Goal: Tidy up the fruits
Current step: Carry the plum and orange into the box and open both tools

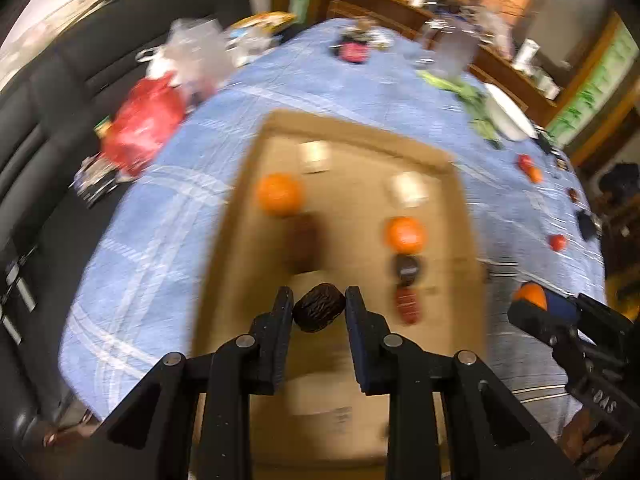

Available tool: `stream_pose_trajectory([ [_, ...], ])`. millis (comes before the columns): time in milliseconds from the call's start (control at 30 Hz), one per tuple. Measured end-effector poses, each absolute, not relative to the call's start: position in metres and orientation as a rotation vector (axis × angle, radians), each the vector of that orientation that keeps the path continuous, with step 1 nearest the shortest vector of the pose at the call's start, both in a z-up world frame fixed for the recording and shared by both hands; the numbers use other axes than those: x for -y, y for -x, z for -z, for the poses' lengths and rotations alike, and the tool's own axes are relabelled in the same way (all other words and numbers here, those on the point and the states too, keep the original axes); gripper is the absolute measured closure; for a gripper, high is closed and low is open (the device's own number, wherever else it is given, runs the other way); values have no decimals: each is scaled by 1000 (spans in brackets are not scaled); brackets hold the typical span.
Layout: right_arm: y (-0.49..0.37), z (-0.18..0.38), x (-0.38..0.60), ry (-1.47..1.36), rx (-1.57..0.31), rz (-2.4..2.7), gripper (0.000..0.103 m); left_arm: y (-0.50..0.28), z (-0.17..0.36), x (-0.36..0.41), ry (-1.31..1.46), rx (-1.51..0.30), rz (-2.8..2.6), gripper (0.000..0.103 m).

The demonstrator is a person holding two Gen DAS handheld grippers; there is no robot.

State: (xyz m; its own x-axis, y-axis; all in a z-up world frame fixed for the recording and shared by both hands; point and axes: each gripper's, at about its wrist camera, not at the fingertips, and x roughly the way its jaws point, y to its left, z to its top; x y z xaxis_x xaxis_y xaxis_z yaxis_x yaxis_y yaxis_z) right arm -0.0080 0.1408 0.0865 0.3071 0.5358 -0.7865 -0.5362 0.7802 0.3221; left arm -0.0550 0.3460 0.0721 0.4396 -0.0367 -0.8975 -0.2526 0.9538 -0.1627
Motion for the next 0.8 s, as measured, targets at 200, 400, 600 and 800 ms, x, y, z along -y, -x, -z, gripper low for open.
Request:
stream_pose_trajectory([
  [200,18,-63,-191,75,-1098,-750,66,55,-55,-368,269,-1173,-155,77],
  [400,26,-51,-207,112,-1125,-734,66,50,-42,-360,217,-1208,-115,77],
  [600,24,-41,-211,115,-1138,-698,66,42,-37,-356,189,-1220,-104,77],
  [800,23,-33,-213,113,-1141,-676,66,39,-42,-358,181,-1212,-101,73],
])
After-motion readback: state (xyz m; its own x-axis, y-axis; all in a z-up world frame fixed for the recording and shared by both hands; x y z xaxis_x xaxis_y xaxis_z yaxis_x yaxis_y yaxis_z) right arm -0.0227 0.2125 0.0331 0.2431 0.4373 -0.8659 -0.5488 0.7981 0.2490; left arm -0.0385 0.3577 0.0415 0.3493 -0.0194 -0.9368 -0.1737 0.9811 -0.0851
